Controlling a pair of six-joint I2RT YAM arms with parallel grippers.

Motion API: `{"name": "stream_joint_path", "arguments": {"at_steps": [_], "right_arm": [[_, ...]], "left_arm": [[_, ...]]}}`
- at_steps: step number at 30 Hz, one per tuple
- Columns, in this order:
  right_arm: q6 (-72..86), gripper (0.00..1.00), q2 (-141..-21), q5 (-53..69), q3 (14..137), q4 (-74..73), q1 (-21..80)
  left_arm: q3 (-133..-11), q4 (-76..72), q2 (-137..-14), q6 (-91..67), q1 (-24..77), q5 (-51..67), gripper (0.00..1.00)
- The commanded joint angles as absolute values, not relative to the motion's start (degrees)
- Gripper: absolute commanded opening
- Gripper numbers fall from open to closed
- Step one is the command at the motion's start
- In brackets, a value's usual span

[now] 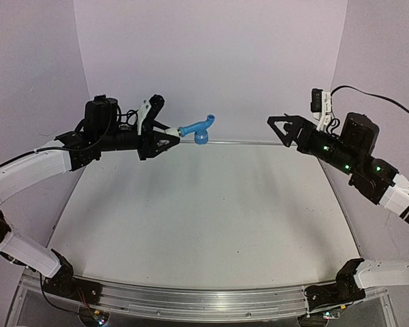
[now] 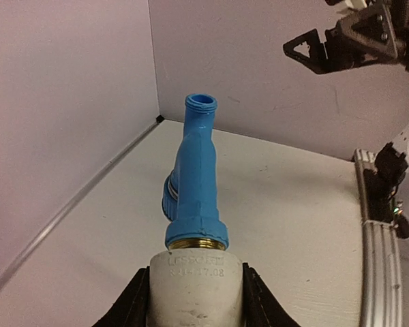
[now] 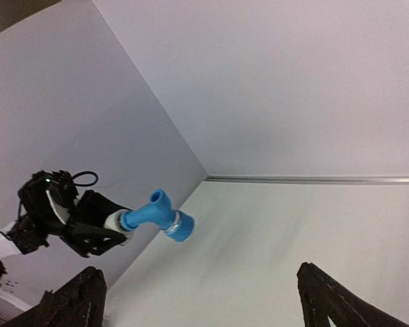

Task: Install the water faucets

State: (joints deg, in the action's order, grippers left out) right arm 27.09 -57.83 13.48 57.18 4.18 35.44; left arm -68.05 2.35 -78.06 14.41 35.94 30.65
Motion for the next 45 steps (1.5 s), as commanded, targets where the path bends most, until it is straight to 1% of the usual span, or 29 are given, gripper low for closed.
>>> {"name": "stream_joint_path", "arguments": {"at_steps": [1, 4, 6, 11, 14, 17, 21, 23, 28, 33, 40, 45], "right_arm": [[8.4, 0.98, -58.5, 6.5, 55.3, 3.2, 35.7], [-0.9, 0.98, -59.8, 8.7, 54.7, 4.1, 35.7], [-7.7, 0.98, -60.7, 13.1, 53.4, 6.3, 35.7], [-24.1, 0.98, -61.7, 25.6, 46.0, 18.0, 35.7], [-29.9, 0.98, -62.5, 30.7, 42.9, 26.7, 35.8], [-39.9, 0.98, -64.2, 36.7, 42.1, 28.1, 35.9], [-50.9, 0.98, -66.2, 39.3, 41.4, 29.3, 37.4], [-59.1, 0.98, -66.8, 40.6, 40.2, 29.2, 38.3], [-67.5, 0.98, -70.5, 38.8, 40.7, 30.1, 40.4], [-71.2, 0.98, -76.2, 37.3, 41.7, 35.1, 42.9], [-75.3, 0.98, -84.1, 36.7, 42.0, 50.2, 46.3], [-76.1, 0.88, -89.7, 35.5, 44.0, 56.2, 47.7]], "left_arm": [[-67.7, -1.4, -77.0, -16.0, 35.9, 38.2, 0.00], [-67.7, -1.4, -77.6, -29.5, 35.9, 44.1, 0.00], [-67.8, -1.3, -78.4, -37.6, 35.9, 48.6, 0.00], [-66.3, -1.3, -80.4, -56.6, 36.0, 55.5, 0.00], [-64.2, -1.3, -81.1, -64.2, 35.9, 59.1, 0.00], [-62.9, -1.3, -81.4, -69.4, 36.0, 61.3, 0.00], [-61.7, -1.4, -81.4, -74.4, 35.9, 61.8, 0.00], [-61.4, -1.4, -81.3, -75.9, 35.9, 62.7, 0.00], [-61.6, -1.5, -80.7, -78.1, 35.9, 63.7, 0.00], [-62.5, -1.5, -80.3, -78.6, 36.0, 63.7, 0.00], [-62.5, -1.5, -79.5, -79.8, 36.0, 63.6, 0.00], [-62.6, -1.5, -79.2, -79.8, 36.2, 63.7, 0.00]]}}
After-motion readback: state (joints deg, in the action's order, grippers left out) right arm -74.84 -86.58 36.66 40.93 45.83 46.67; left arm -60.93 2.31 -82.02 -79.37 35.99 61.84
